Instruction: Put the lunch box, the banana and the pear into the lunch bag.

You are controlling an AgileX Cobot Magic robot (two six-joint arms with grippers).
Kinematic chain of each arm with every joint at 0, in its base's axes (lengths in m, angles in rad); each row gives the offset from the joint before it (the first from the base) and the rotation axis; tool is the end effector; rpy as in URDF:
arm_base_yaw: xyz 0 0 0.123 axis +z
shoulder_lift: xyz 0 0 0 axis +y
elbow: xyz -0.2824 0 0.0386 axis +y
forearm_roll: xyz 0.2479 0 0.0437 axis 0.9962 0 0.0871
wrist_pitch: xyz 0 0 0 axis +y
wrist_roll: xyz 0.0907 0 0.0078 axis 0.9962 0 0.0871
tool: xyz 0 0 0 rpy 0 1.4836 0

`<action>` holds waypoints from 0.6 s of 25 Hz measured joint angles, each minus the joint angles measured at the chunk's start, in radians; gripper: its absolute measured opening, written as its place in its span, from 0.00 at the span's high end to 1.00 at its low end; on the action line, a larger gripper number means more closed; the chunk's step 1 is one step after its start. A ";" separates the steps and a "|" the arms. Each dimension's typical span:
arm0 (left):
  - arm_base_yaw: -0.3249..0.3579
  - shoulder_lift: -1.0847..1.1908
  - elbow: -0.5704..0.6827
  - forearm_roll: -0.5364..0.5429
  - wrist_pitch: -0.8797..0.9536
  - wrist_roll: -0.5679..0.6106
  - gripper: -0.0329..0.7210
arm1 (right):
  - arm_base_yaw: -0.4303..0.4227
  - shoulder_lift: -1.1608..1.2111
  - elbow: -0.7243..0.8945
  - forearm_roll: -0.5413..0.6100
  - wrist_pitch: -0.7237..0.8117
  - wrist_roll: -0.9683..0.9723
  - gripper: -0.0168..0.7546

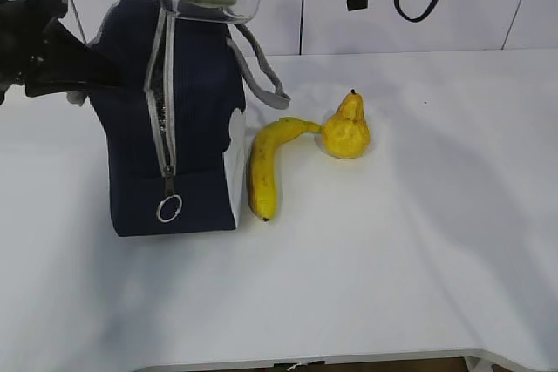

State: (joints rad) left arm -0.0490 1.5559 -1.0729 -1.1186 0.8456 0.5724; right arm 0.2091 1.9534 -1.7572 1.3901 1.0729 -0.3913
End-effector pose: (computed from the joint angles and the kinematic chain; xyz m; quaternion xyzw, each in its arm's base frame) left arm 0.3150 -0.0769 0.2788 -0.0129 0.8824 -0.3982 0.2505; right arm 0.4086 0.1672 0.3461 -0.0400 0.7764 0.5951 0.2034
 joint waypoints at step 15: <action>0.000 0.000 0.000 0.007 0.015 0.016 0.97 | 0.086 0.070 -0.018 -0.154 -0.075 0.043 0.48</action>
State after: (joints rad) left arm -0.0490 1.5559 -1.0729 -1.1120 0.8608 0.5886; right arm 0.2955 2.0236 -1.7755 1.2364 0.9978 -0.3485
